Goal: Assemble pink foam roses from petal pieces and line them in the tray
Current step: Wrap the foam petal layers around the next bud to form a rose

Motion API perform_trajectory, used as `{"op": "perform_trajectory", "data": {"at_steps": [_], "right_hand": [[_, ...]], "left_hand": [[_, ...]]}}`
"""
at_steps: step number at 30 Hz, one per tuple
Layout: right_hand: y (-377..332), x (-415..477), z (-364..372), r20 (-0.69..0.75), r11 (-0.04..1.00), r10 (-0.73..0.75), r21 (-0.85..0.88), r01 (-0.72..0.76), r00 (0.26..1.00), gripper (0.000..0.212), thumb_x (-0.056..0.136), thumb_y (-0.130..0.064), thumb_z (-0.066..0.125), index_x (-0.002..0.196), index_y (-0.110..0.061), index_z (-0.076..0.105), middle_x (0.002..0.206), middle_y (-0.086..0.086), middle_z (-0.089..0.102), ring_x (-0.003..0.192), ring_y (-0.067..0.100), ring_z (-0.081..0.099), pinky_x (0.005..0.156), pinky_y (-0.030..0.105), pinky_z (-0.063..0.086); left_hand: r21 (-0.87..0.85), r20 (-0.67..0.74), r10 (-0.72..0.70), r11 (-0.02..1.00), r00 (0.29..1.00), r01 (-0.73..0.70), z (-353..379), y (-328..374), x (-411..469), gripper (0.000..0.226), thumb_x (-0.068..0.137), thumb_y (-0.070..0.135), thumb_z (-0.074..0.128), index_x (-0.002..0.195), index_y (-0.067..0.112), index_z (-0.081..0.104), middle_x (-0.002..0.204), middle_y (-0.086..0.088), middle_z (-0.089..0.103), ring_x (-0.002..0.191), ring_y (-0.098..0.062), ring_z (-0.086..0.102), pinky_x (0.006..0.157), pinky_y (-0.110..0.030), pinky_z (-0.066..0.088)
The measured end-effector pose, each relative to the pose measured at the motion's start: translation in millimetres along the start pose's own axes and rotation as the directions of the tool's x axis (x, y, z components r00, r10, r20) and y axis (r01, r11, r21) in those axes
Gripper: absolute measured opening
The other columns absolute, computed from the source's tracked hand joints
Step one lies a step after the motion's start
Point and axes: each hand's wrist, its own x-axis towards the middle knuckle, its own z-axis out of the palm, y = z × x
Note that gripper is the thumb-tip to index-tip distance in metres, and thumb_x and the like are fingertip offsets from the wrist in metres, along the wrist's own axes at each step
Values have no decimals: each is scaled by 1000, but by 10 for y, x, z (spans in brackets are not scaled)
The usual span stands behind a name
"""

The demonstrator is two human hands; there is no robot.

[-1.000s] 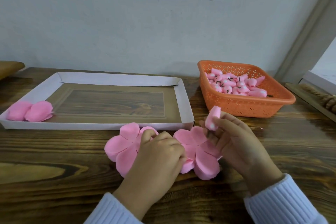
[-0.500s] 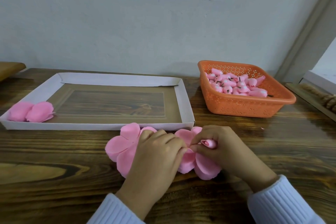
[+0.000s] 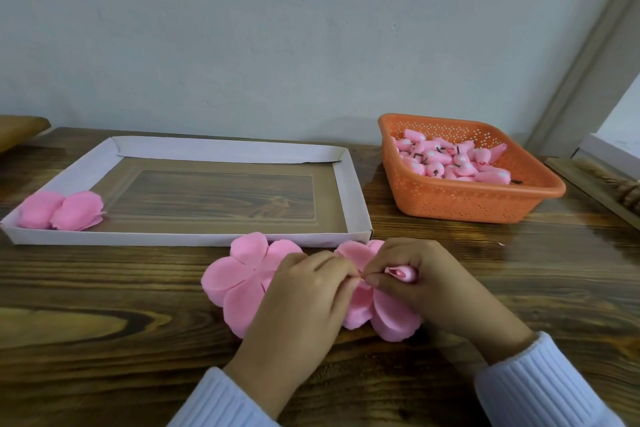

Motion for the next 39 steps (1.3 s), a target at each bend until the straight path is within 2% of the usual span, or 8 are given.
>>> {"op": "perform_trajectory", "data": {"at_steps": [11,17,20,24,29,31,35,39], "right_hand": [[-37,-2,19,-13,990,-52,-131,49,999,24,81,-12,67,74,-35,66,72,-22,64,76,-1,61,69,8,40],[-34,-13,-5,-224,998,22,-56,-35,974,28,84,0,66,76,-26,67,78,-16,67,78,2,63,67,8,43],[-43,-6,-33,-382,995,92,61,-75,920,24,86,1,63,77,-21,69,78,-15,69,75,1,63,66,8,45],[-138,16,-57,-527,984,95,176,-1,845,23,89,1,60,75,-16,67,74,-8,69,69,5,63,62,12,47],[-343,8,30,-373,984,-166,-7,176,913,13,82,-5,62,76,-15,66,75,-8,65,72,7,61,67,16,44],[-380,7,97,-218,967,-246,-123,223,944,9,82,-4,67,78,-12,67,78,-7,63,74,6,59,68,19,45],[-393,2,153,-158,957,-270,-155,246,950,17,79,-11,74,93,-16,67,87,-14,63,81,-1,58,73,12,43],[-371,-1,115,-361,941,-10,311,131,932,21,79,-11,66,98,-19,59,93,-6,63,80,4,61,72,13,48]], "left_hand": [[-206,7,-148,968,989,146,61,16,-22,26,88,17,60,111,28,62,102,19,63,93,1,58,79,-20,50],[-79,-197,-126,991,972,113,8,42,1,32,72,16,62,103,19,62,83,25,43,68,0,47,66,-17,41],[-256,-227,-211,955,951,151,45,13,-17,29,74,4,69,96,21,58,76,19,51,73,-4,55,70,-10,43],[-826,237,-375,408,896,389,82,44,9,38,73,25,67,110,21,64,104,10,71,103,-7,65,89,-23,51],[-885,448,-206,-243,870,398,98,144,147,29,77,31,74,87,4,78,96,-14,72,91,-15,71,76,-22,57],[-846,499,-273,-359,822,394,98,118,150,49,95,35,54,76,-5,76,91,-19,68,78,-13,72,70,-19,57],[-731,554,-117,-541,824,415,9,111,65,44,93,29,49,115,-5,65,113,-20,65,108,-26,64,96,-34,50],[-759,535,-141,-513,833,400,-13,93,82,34,96,20,47,116,0,67,122,-16,64,116,-24,60,105,-36,41]]}}
